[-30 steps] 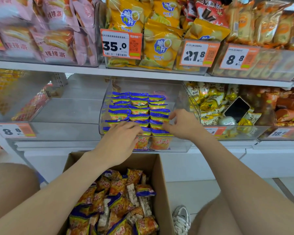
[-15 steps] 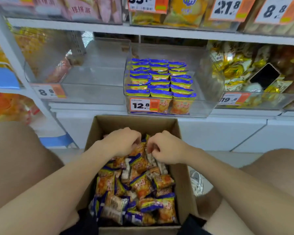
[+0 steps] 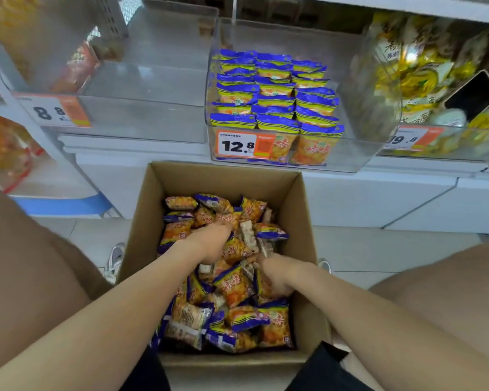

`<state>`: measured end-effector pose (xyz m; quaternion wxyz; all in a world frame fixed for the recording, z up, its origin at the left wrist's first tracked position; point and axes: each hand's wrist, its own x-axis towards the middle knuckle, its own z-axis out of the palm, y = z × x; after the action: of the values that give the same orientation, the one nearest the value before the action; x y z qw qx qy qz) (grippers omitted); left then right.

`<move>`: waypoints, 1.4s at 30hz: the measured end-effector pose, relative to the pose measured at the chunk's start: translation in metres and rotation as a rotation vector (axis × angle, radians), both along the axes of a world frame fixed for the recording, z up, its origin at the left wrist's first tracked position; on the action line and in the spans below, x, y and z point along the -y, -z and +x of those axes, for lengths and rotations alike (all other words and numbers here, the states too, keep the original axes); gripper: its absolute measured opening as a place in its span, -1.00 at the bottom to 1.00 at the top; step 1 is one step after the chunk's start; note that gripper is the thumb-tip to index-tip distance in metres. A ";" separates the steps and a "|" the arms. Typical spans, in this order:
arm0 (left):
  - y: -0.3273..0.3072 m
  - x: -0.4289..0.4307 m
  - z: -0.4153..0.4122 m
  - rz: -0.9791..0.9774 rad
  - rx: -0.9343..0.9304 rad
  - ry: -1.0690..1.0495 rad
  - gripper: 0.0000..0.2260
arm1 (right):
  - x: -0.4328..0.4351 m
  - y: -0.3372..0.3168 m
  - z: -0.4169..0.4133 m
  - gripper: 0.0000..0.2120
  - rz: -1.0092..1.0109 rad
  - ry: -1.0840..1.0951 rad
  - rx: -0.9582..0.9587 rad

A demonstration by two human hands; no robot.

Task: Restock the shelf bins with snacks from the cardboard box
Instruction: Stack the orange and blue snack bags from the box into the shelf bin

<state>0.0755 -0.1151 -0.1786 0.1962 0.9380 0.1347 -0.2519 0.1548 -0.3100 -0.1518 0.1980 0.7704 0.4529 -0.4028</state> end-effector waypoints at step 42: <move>-0.250 0.031 0.017 -0.313 0.963 -0.369 -0.63 | 0.028 -0.260 0.079 -0.72 1.716 1.125 -0.083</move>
<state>0.0925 -0.1462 0.0709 0.4144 0.8675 0.1531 0.2284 0.2340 -0.3383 0.1082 -0.6530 0.7385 0.1680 -0.0042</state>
